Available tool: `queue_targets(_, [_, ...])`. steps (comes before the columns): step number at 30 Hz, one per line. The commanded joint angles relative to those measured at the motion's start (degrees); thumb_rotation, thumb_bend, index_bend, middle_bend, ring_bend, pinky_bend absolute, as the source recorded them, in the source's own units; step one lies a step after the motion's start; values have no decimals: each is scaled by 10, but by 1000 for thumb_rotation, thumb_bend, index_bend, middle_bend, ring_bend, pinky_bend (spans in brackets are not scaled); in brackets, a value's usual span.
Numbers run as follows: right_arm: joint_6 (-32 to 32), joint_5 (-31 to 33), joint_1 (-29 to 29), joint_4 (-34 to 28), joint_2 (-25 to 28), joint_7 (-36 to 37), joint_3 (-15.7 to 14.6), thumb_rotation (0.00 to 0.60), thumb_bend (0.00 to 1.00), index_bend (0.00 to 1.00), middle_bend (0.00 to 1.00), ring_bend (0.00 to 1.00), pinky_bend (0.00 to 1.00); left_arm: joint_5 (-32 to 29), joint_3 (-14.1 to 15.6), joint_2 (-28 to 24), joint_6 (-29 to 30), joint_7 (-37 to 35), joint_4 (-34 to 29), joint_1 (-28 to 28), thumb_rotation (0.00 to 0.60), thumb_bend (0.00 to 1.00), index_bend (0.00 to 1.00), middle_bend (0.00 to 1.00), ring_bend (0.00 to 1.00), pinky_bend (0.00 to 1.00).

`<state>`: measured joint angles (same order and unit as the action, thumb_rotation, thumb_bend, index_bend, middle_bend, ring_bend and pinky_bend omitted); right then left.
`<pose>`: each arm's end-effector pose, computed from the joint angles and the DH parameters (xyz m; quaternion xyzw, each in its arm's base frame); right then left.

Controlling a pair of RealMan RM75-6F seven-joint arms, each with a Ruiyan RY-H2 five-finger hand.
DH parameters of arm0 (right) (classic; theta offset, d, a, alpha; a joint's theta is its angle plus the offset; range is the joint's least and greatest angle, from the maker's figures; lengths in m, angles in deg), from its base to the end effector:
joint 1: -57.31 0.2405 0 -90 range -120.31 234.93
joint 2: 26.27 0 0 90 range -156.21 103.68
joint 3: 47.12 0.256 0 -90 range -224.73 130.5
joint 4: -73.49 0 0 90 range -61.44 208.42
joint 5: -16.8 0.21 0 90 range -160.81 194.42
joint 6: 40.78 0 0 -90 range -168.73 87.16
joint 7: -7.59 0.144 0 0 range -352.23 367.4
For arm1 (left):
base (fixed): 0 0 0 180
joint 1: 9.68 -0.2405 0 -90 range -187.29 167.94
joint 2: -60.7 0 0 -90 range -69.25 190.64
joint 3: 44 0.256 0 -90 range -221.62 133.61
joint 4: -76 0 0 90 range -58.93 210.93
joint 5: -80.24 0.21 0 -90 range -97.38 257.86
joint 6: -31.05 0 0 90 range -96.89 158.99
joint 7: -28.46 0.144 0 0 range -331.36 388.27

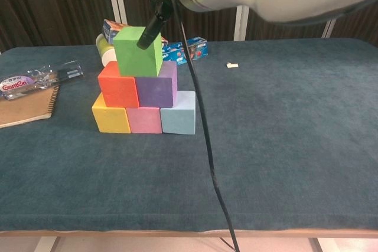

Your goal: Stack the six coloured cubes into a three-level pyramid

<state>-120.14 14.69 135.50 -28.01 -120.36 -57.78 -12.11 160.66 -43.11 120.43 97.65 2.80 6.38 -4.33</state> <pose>0.0823 -0.3559 0.0063 0.7139 -0.4085 0.3114 0.4759 -0.4289 0.1672 0.2154 -0.5614 -0.5076 -0.2545 0.6019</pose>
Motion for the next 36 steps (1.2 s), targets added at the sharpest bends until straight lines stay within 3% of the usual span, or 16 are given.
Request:
queue_targets(1, [10, -14, -26, -42, 32, 20, -11, 435, 185, 93, 0, 0, 0, 1, 1, 3, 3, -2, 0, -2, 550, 63, 130, 8, 0, 75])
queue_targets(8, [-5, -73, -90, -147, 110, 69, -45, 434, 184, 91, 0, 0, 0, 14, 4, -7, 40, 19, -21, -15, 550, 63, 130, 8, 0, 75])
queue_targets(12, [-21, -168, -154, -241, 170, 116, -93, 435, 184, 92, 0, 0, 0, 25, 6, -15, 82, 27, -45, -32, 551, 63, 130, 8, 0, 75])
queue_targets(15, [-34, -276, -233, -314, 231, 165, -163, 438, 184, 89, 0, 0, 0, 36, 9, -19, 115, 24, -58, -47, 563, 64, 109, 6, 0, 75])
queue_targets(19, [-38, -493, -363, -335, 319, 232, -319, 446, 183, 75, 0, 0, 0, 41, 11, -12, 144, 51, -74, -62, 597, 65, 54, 0, 0, 75])
queue_targets(22, [-69, -677, -464, -272, 349, 295, -434, 451, 183, 66, 0, 0, 0, 38, 8, 14, 169, 89, -74, -74, 600, 64, 18, 0, 0, 75])
queue_targets(25, [-113, -782, -548, -156, 338, 362, -501, 472, 184, 65, 0, 0, 0, 33, 4, 48, 193, 143, -69, -86, 600, 64, 0, 0, 0, 75])
queue_targets(30, [-169, -830, -646, 25, 272, 431, -522, 500, 184, 63, 0, 0, 0, 74, -13, 148, 281, 154, 16, -95, 600, 64, 0, 0, 0, 75])
queue_targets(36, [-198, -844, -699, 150, 222, 560, -493, 503, 183, 55, 0, 0, 0, 74, -11, 210, 267, 191, 68, -89, 600, 64, 0, 0, 0, 75])
